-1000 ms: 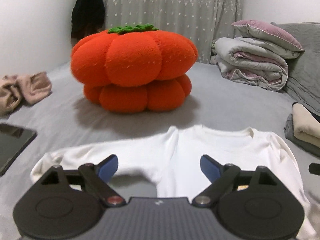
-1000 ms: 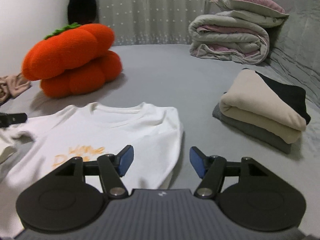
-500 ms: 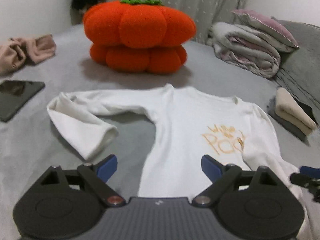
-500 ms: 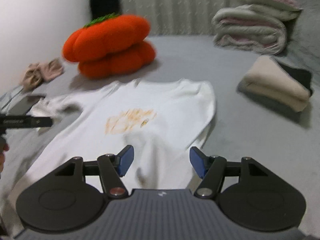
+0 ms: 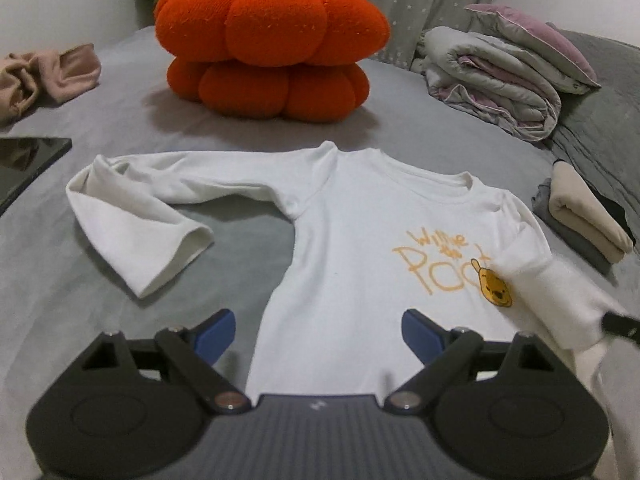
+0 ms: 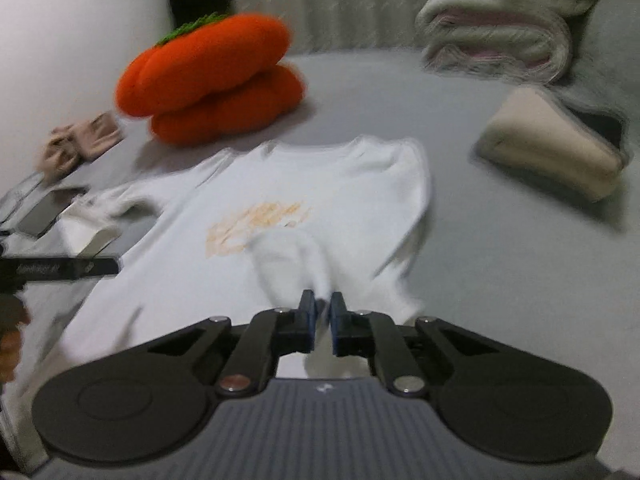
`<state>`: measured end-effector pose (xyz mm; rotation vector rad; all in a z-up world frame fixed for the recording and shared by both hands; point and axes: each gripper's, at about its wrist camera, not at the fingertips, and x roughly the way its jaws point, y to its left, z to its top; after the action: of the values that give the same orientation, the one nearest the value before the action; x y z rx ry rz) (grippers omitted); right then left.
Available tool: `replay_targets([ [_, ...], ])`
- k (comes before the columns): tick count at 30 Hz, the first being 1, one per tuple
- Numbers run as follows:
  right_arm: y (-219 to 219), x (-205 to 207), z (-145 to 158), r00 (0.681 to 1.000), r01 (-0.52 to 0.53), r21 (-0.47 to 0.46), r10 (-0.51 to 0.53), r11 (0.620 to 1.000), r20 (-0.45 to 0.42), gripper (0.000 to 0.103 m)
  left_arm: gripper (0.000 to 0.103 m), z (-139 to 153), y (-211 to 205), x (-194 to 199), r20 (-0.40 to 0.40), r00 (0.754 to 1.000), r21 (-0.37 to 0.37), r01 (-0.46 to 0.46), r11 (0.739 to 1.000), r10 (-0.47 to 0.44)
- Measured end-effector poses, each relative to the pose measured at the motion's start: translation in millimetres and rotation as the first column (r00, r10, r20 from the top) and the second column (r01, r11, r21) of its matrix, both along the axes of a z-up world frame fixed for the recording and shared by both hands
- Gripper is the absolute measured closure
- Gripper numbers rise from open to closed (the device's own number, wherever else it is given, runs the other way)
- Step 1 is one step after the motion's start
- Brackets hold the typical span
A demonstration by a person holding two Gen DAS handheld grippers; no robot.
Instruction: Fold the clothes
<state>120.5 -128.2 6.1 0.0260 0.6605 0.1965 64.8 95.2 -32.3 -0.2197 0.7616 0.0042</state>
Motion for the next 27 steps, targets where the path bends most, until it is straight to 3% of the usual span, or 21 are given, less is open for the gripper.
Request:
replay_targets([
  [6, -20.9, -10.4, 23.4, 0.980, 0.167, -0.175, -0.144, 0.970, 0.137, 0.096, 0.012, 5.0, -18.4, 2.0, 0.028, 0.998, 0.077, 0.049, 0.996, -0.051],
  [11, -53.3, -9.1, 30.4, 0.942, 0.315, -0.226, -0.276, 0.922, 0.190, 0.097, 0.012, 6.0, -34.7, 3.4, 0.042, 0.994, 0.158, 0.097, 0.983, -0.105],
  [15, -81.9, -2.5, 27.7, 0.903, 0.421, -0.251, -0.377, 0.871, 0.207, 0.097, 0.012, 4.0, -35.2, 6.3, 0.030, 0.993, 0.172, 0.111, 0.979, -0.118],
  [18, -99.6, 5.5, 20.6, 0.874, 0.483, -0.288, -0.435, 0.827, 0.217, 0.097, 0.013, 1.5, -28.2, 9.2, 0.012, 0.994, 0.161, 0.105, 0.981, -0.108],
  [22, -115.4, 17.9, 7.7, 0.856, 0.517, -0.310, -0.482, 0.798, 0.188, 0.097, 0.019, -4.5, -5.7, 13.9, -0.031, 0.998, 0.112, 0.065, 0.992, -0.062],
  [24, -119.8, 21.2, 0.4, 0.854, 0.520, -0.312, -0.496, 0.796, 0.159, 0.096, 0.021, -6.7, 7.8, 16.0, -0.050, 0.998, 0.078, 0.036, 0.996, -0.032],
  [27, -120.0, 20.1, -4.4, 0.864, 0.501, -0.293, -0.489, 0.814, 0.120, 0.085, 0.027, -7.3, 33.5, 21.6, -0.072, 0.997, -0.003, -0.033, 0.999, 0.033],
])
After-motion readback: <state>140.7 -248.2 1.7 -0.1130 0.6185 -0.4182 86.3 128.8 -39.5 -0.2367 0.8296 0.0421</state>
